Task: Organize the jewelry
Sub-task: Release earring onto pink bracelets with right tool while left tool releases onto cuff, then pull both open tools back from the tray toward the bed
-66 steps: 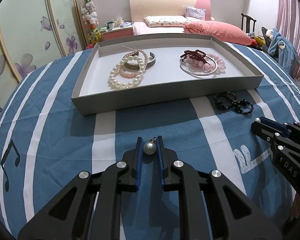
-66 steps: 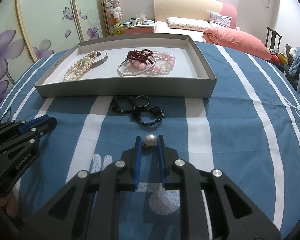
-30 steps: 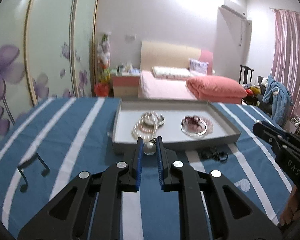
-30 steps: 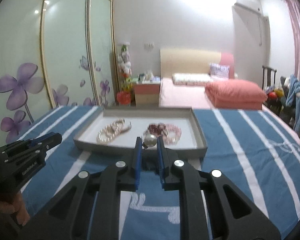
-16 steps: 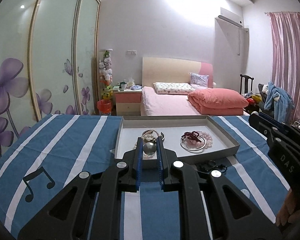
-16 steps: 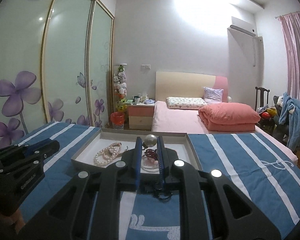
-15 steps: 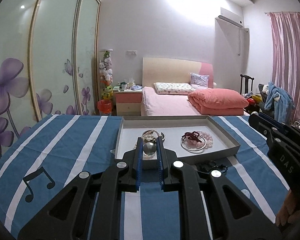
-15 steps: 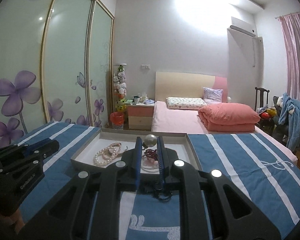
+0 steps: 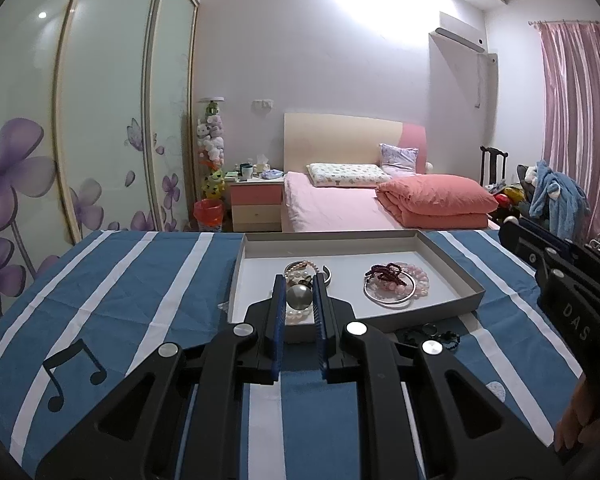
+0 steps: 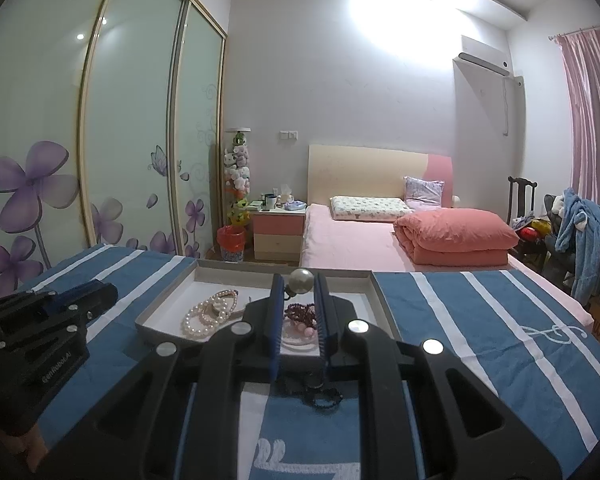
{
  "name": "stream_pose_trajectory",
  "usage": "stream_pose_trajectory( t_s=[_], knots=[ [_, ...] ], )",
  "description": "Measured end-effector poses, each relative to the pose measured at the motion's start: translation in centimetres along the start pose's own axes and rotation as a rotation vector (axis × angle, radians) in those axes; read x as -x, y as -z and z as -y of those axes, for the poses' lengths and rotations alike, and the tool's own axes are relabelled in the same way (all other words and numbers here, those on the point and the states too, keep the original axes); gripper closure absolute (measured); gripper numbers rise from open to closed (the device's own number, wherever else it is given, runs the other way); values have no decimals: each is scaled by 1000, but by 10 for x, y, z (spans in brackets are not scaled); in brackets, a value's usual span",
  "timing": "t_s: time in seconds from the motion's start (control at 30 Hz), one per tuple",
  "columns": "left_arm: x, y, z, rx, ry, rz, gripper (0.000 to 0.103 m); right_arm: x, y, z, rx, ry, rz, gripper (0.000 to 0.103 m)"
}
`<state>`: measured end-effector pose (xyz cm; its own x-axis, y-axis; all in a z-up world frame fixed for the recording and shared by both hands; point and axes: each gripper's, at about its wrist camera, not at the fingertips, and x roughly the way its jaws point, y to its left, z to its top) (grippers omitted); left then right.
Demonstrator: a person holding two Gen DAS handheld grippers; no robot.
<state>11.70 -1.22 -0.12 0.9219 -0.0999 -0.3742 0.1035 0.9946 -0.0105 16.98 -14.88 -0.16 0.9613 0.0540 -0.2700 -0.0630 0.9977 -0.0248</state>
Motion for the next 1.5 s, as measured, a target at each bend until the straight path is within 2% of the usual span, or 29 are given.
stream_pose_trajectory(
  t_s=[0.2, 0.33, 0.63, 1.0, 1.17, 1.23, 1.5],
  knots=[
    [-24, -11, -1, -13, 0, -3, 89, -23, -10, 7, -15, 1, 6, 87],
    [-45, -17, -5, 0, 0, -22, 89, -49, -14, 12, -48, -11, -25, 87],
    [-102, -18, -5, 1, 3, -119, 89, -112, -10, 17, -72, -23, -131, 87],
    [-146, -19, -6, -17, 37, -210, 89, -172, 2, 15, -112, -67, -291, 87],
    [-155, -16, -7, -2, 53, -249, 89, -185, 6, 19, -157, -101, -346, 86],
    [-156, -16, -8, 6, 61, -257, 88, -186, 7, 22, -180, -110, -356, 80],
    [-148, -20, -22, 50, 74, -258, 84, -171, 5, 39, -213, -94, -339, 79]
  ],
)
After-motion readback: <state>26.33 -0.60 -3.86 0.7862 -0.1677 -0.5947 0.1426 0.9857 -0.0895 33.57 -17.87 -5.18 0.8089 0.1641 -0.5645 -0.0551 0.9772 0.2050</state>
